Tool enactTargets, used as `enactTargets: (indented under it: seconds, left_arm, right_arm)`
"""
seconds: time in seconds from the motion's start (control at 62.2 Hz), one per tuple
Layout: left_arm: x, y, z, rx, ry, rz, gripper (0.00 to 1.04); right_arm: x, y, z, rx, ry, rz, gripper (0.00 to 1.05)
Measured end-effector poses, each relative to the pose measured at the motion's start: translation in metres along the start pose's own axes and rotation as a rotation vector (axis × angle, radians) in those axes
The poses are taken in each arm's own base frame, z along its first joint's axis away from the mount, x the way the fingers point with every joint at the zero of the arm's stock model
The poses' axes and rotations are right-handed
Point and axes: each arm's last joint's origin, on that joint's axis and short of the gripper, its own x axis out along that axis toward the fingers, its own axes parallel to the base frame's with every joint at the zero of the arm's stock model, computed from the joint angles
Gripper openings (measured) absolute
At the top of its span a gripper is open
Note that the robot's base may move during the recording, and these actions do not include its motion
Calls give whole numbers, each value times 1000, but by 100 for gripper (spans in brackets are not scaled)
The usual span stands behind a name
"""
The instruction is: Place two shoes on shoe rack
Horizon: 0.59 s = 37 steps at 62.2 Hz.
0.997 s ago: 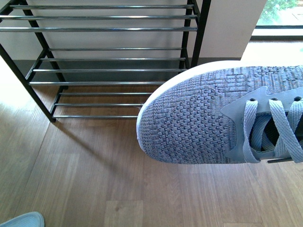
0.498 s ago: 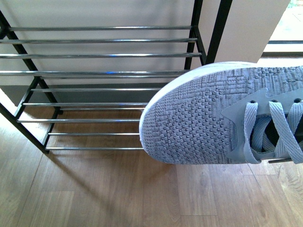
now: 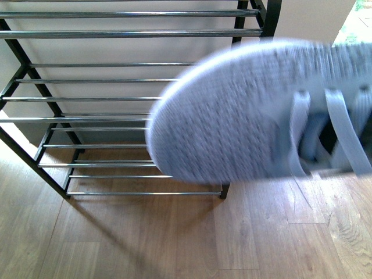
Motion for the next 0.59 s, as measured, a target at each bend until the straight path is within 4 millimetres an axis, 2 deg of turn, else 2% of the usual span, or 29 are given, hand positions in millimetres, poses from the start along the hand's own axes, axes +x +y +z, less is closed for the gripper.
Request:
enactTargets:
  seconds: [0.145, 0.273, 0.45, 0.515, 0.595]
  left_arm:
    - [0, 0, 0, 0, 0, 1, 3]
    - [0, 0, 0, 0, -1, 1, 3]
    - [0, 0, 0, 0, 0, 1, 3]
    - [0, 0, 0, 0, 0, 1, 3]
    - [0, 0, 0, 0, 0, 1, 3]
  right_arm:
    - [38, 3, 20, 95, 5, 58, 1]
    - [71, 3, 27, 114, 67, 87, 1]
    - [129, -3, 39, 129, 204, 21, 1]
    - [155, -7, 51, 145, 243, -26, 1]
    - [188, -12, 77, 238, 283, -57, 1]
